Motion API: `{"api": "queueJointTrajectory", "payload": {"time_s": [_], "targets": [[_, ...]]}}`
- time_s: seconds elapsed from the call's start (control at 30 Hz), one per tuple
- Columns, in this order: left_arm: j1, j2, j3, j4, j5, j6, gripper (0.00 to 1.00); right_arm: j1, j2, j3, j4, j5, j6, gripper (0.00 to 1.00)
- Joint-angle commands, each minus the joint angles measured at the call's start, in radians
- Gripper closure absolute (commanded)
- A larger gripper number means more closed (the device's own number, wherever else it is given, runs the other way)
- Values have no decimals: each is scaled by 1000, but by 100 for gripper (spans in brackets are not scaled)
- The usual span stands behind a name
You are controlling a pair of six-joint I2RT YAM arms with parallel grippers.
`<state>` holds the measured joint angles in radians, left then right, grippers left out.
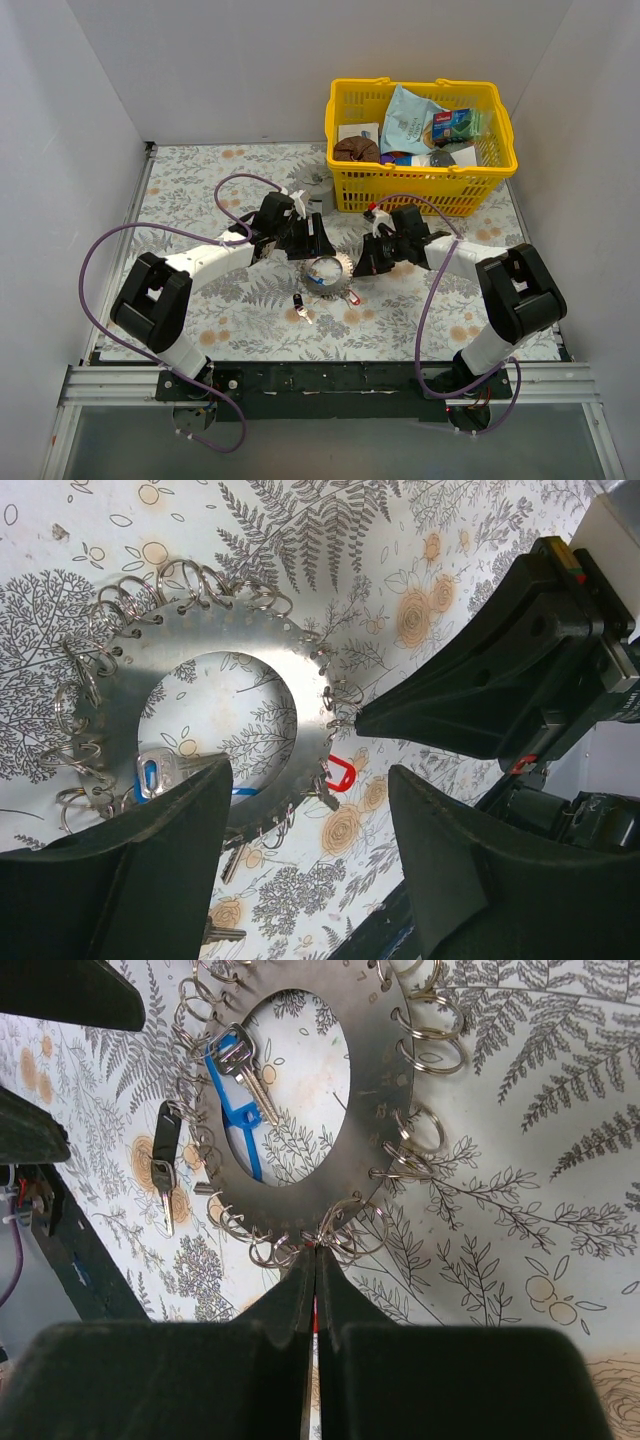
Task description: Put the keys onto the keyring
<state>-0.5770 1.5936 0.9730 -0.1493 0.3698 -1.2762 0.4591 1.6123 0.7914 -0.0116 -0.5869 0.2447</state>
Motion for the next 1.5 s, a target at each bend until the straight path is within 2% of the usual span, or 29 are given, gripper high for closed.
{"api": "queueJointTrajectory", "payload": {"time_s": [0.0, 0.1, 0.13, 0.23, 0.33, 0.5, 0.9, 1.1, 1.2, 1.3, 1.33, 1.47], "targets": [[0, -32, -7, 10, 27, 23, 37, 6, 9, 49, -33, -8, -36, 99], [-1, -29, -7, 10, 27, 28, 37, 4, 0, 40, -33, 12, -33, 87], [-3, -29, -5, 11, 30, 29, 37, 7, -11, 35, -34, 18, -32, 78], [-9, -21, -5, 13, 35, 35, 37, 6, -34, 14, -33, 56, -19, 64], [-20, -12, 3, 13, 38, 40, 37, 6, -58, -10, -25, 87, -12, 55], [-26, -6, 12, 13, 40, 43, 37, 4, -65, -43, 2, 93, -4, 53], [-37, 5, 18, 13, 41, 44, 37, 4, -2, -73, 107, 16, 2, 56], [-40, 22, 32, 11, 43, 48, 37, 6, 34, -80, 139, -5, 11, 62], [-40, 23, 38, 13, 43, 48, 37, 6, 41, -87, 159, -10, 22, 69], [-40, 25, 39, 14, 41, 51, 37, 6, 40, -92, 173, -19, 24, 87], [-40, 25, 41, 13, 41, 51, 37, 6, 40, -90, 171, -22, 22, 97], [-40, 26, 39, 14, 43, 51, 37, 9, 26, -93, 151, -33, -11, 99]]}}
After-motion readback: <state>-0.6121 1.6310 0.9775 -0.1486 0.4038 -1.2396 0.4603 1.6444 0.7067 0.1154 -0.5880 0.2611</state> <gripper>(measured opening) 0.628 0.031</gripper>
